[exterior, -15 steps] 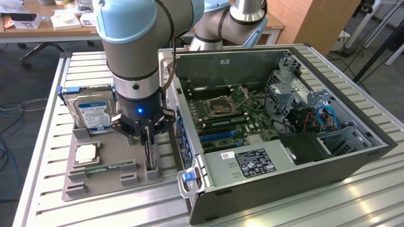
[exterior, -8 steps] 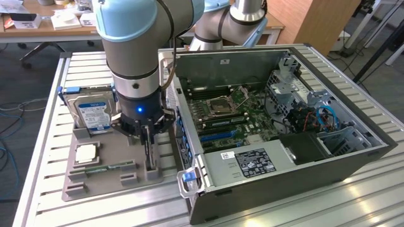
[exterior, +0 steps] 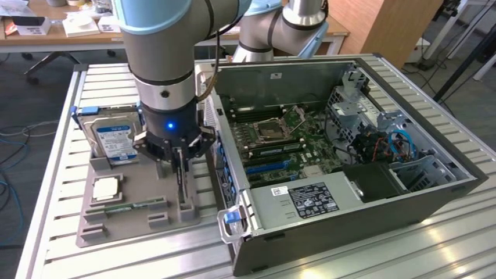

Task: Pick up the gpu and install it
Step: 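Pick up the gpu and move the gpu toward the slot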

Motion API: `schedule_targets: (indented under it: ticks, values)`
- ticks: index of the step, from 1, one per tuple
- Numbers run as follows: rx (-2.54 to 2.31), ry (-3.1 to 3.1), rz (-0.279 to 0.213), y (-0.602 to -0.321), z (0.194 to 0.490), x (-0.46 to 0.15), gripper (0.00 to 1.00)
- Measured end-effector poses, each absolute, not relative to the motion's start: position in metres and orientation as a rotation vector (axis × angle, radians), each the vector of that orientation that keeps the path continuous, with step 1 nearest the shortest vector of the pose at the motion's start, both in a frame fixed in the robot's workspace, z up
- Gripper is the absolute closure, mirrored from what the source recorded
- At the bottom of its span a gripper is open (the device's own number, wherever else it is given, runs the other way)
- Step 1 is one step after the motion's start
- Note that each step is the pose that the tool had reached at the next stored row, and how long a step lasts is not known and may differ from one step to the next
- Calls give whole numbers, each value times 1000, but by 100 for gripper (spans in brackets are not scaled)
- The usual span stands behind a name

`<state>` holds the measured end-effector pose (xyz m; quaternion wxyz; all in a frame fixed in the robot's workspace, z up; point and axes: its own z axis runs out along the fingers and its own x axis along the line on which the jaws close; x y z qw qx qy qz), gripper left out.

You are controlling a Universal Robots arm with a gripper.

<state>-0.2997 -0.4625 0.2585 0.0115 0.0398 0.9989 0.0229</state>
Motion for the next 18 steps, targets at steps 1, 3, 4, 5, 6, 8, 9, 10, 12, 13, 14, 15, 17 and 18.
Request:
schedule_targets:
  ticks: [1,3,4,5,6,8,9,10,12,13,14,15,17,18]
  values:
    - [124,3115,72,-462,262,-300,73]
    - [124,3115,72,-463,269,-300,73]
    - [124,3115,72,-463,272,-300,73]
    - [124,3115,72,-463,276,-300,73]
    - [124,3115,72,-463,279,-300,73]
    - [124,3115,72,-463,285,-300,73]
    - [124,3115,72,-462,289,-300,73]
    - [124,3115,72,-462,291,-300,73]
    - [124,3115,72,-462,297,-300,73]
    - [124,3115,72,-462,301,-300,73]
    - [124,3115,71,-462,304,-300,73]
    - [124,3115,72,-462,306,-300,73]
    - [124,3115,72,-462,307,-300,73]
    - [124,3115,72,-462,307,-300,73]
